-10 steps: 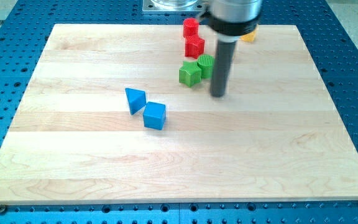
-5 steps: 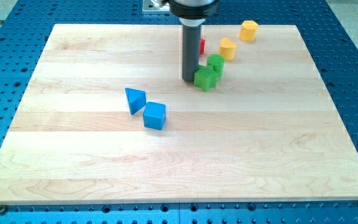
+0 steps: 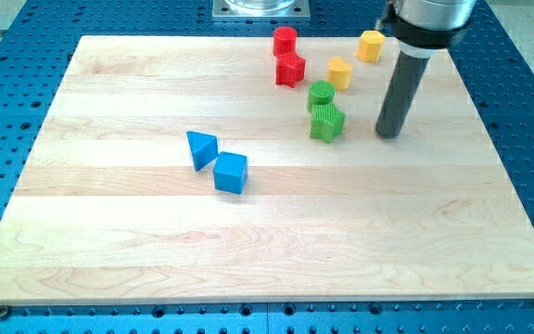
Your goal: Separate the green blocks
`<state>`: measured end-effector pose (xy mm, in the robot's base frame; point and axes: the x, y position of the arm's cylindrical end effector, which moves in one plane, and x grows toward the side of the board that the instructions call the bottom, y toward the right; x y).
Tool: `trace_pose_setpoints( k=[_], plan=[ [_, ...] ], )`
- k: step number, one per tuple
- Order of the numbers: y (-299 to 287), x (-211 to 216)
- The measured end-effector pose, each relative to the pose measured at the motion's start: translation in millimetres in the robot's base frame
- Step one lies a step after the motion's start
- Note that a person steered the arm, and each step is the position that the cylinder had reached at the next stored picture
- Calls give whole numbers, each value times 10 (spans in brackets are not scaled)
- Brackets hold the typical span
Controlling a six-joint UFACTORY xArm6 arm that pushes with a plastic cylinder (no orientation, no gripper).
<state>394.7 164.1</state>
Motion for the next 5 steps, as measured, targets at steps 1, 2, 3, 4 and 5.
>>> trace_pose_setpoints(
  k=[1, 2, 3, 4, 5],
  plan=[
    [30, -391],
    [-304, -398],
    [-304, -415],
    [-378, -514],
    [-517, -522]
  ],
)
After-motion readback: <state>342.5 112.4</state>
